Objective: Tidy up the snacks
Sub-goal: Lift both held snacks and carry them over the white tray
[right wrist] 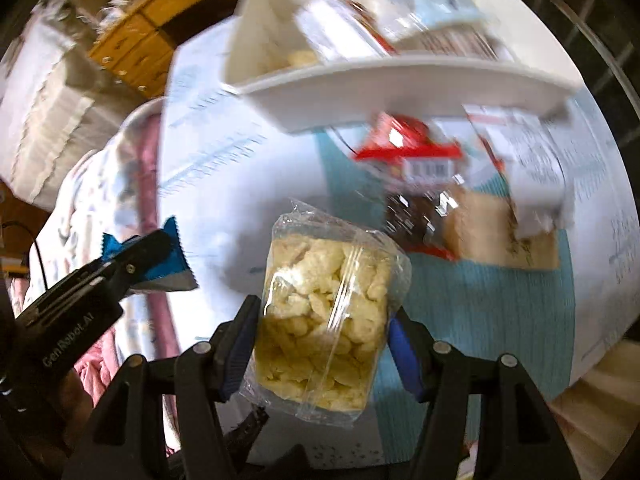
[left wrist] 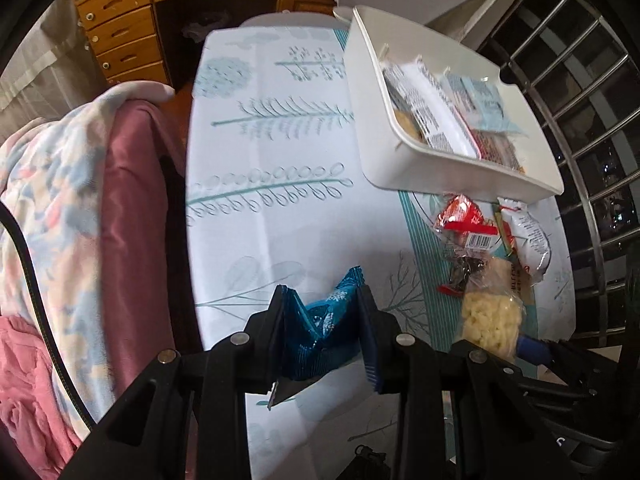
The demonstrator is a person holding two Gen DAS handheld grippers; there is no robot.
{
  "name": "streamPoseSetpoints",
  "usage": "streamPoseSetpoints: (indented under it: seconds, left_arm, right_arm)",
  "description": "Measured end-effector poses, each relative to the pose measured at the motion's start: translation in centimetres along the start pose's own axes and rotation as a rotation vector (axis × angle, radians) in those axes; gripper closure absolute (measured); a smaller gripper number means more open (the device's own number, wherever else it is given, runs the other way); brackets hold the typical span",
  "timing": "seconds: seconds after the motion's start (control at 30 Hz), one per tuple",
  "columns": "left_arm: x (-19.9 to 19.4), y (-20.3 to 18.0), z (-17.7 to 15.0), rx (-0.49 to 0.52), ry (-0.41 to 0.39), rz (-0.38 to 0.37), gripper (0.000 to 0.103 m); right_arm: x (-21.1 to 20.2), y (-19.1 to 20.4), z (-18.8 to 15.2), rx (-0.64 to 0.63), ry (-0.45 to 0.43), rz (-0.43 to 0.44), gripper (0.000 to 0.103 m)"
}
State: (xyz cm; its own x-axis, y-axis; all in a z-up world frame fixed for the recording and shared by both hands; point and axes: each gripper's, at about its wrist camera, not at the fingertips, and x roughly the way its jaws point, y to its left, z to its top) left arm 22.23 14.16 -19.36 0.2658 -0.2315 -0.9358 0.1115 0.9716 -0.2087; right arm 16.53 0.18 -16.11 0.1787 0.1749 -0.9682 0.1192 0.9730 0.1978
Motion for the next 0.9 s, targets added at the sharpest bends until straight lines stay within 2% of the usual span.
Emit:
streamPoseSetpoints:
  seconds: [0.13, 0.47, 0.7, 0.9]
  left_arm:
    - [-1.9, 0.9, 0.5, -0.016, -0.040, 0.005, 0.072]
    - [-5.6, 0.6, 3.8, -0.090, -0.119, 0.026, 0.072]
    - [-7.6, -2.3, 7.3, -0.113, -0.187, 0.018, 0.072]
    - [-8.1, -5.6, 10.9, -0.130, -0.236, 0.001, 0.071]
  right_arm:
    - [-0.8, 2.0, 1.6, -0.093, -0.054, 0.024, 0.041]
    - [-6.0, 2.8, 5.7, -0.293, -0.248, 0.063, 0.041]
    - [-9.4, 1.0, 8.7, -0.401, -0.399, 0.056, 0.041]
    - [-10.7, -1.4, 11.2, -0.463, -0.482, 0.022, 0.041]
